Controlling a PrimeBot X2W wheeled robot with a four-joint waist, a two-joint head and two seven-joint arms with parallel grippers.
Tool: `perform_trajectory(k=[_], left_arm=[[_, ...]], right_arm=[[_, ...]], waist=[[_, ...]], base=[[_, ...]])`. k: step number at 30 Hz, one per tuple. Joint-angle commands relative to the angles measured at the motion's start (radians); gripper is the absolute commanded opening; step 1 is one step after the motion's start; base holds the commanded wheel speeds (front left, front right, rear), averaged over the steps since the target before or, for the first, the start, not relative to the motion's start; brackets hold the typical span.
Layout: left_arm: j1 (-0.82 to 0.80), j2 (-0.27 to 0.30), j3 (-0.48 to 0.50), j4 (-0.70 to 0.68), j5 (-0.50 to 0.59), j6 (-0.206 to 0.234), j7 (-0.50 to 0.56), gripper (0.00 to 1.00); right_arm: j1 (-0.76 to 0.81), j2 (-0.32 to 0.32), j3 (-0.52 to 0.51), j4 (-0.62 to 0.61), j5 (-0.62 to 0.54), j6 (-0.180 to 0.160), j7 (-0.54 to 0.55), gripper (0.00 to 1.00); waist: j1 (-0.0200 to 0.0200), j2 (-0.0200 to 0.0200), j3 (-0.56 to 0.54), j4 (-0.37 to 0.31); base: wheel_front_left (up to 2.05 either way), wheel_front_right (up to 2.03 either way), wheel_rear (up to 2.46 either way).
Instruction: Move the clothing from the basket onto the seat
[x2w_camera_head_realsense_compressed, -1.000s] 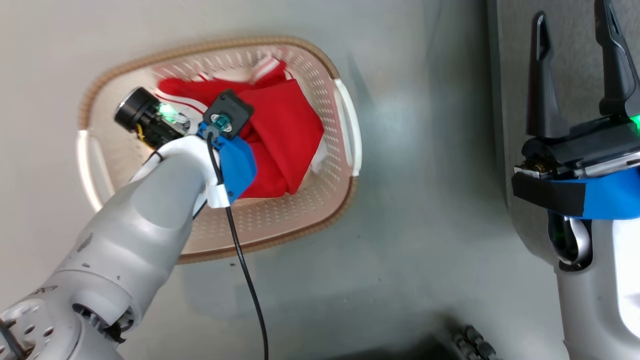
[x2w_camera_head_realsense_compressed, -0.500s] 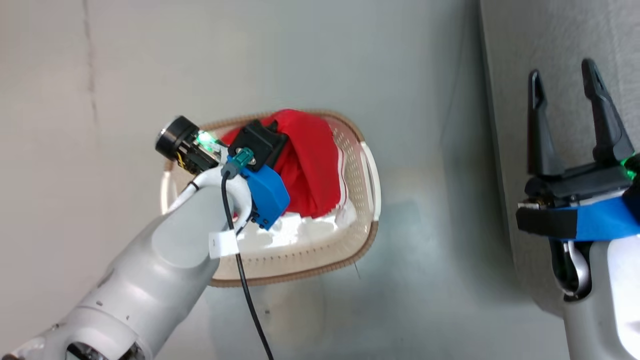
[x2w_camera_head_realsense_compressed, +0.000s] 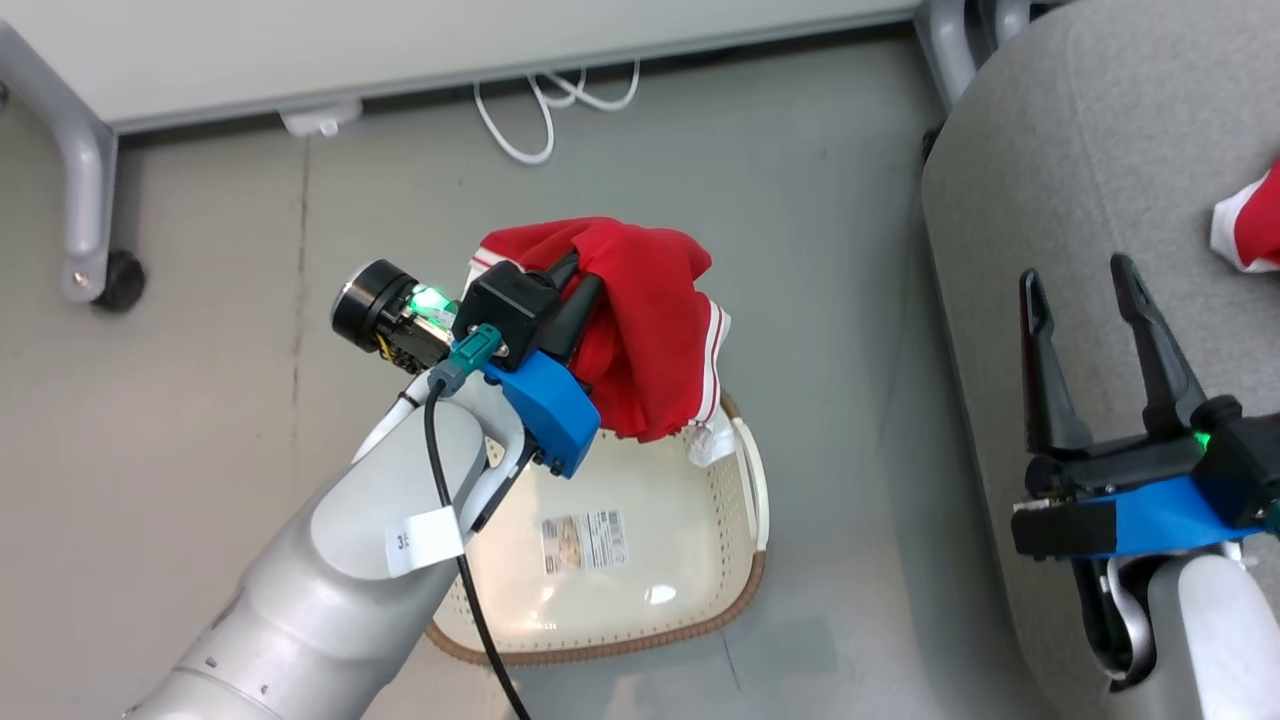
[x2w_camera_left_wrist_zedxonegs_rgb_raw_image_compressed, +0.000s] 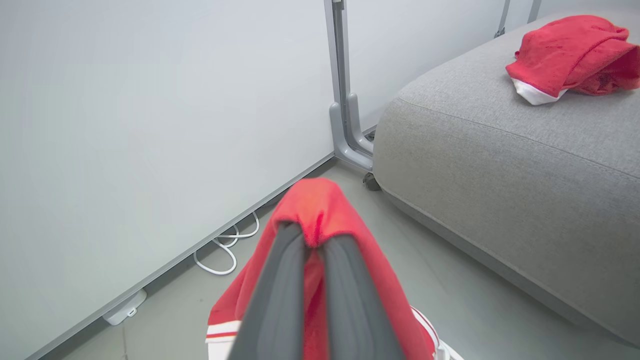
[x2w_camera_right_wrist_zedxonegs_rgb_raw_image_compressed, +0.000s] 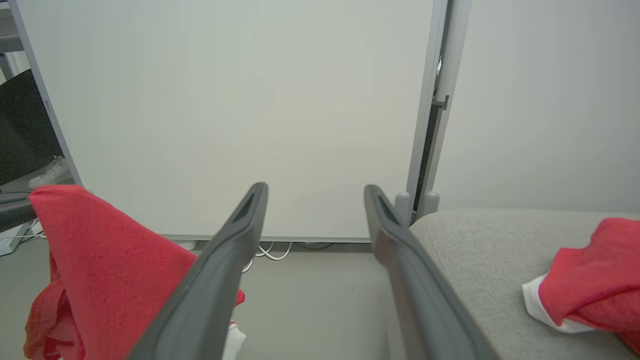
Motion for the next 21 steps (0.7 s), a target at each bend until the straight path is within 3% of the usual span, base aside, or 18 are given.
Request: perform_trajectory(k=[1, 9, 21], left_arm=[[0.015, -0.003, 0.014, -0.013, 0.011, -0.004, -0.005, 0.0], [0.033, -0.032, 0.05, -0.063, 0.048, -0.022, -0.005, 0.0], [0.047, -0.064, 0.02, -0.101, 0.056, -0.037, -0.005, 0.0]], right_arm=[[0.026, 0.004, -0.002, 0.006, 0.006, 0.0, -0.001, 1.0], [0.099, 0.018, -0.011, 0.024, 0.009, 0.0, -0.001, 1.0], [0.17, 0.036, -0.025, 0.039, 0.017, 0.0, -0.001, 1.0]], waist=[[0.0002, -0.0001, -0.069, 0.001], [0.0002, -0.0001, -0.185, -0.005], [0.0002, -0.0001, -0.286, -0.002]], base=[[0.0, 0.0, 0.0], [0.0, 0.0, 0.0], [0.0, 0.0, 0.0]])
